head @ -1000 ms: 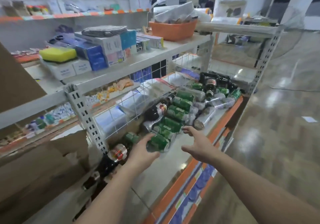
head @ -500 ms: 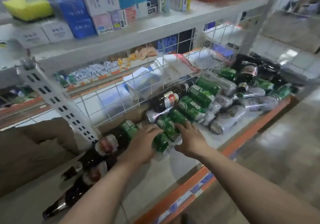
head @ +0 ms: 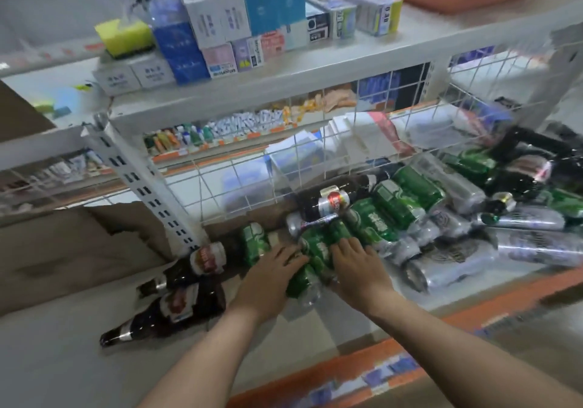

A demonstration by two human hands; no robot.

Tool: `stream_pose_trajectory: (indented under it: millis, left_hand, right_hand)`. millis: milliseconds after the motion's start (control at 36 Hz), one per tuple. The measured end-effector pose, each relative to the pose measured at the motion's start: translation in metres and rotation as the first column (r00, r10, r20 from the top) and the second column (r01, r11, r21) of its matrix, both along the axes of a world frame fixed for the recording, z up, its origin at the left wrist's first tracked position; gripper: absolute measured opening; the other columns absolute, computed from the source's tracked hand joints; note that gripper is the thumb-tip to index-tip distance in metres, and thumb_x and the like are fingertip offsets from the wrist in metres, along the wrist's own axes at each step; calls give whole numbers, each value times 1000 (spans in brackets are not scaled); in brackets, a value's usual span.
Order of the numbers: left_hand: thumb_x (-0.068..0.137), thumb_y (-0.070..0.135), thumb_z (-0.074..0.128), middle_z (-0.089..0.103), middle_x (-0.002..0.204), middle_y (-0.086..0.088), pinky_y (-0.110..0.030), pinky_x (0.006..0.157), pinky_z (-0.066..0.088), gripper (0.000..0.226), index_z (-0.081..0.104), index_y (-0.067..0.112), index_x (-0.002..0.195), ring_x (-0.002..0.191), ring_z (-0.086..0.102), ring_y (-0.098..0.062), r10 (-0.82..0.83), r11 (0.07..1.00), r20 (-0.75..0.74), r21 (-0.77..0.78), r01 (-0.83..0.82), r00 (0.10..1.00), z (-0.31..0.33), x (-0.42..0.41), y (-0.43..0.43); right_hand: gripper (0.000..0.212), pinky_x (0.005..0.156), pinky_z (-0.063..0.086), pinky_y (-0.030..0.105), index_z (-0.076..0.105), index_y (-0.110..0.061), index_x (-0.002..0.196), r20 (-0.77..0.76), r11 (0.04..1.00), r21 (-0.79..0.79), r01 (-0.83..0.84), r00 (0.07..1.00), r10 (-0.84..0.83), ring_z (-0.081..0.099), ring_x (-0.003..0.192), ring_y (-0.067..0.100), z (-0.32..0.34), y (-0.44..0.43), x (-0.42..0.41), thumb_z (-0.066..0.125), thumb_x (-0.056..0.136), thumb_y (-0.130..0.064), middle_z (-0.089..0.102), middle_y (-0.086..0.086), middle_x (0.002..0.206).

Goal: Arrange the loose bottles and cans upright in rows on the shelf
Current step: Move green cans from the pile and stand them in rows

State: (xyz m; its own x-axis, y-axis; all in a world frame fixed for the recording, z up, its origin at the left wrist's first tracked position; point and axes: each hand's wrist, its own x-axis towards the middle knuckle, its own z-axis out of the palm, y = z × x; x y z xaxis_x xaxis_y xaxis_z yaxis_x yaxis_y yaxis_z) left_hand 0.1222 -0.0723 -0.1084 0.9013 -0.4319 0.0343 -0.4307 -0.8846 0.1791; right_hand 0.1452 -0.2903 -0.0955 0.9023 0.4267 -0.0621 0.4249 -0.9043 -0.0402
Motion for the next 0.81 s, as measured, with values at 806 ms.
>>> stream_pose_trajectory:
  millis: [806]
  left_hand:
    - [70, 16, 92, 73, 104, 20, -5, 73, 48, 55, 64, 36, 113, 94, 63, 16, 496, 207, -491, -733, -647, 716, 31, -48, -26]
  right_hand:
    - [54, 72, 43, 28, 45, -33, 112, -160, 784, 620, 45, 985, 70, 57, 92, 12, 11, 15, -4, 74, 73, -59, 60, -11, 105]
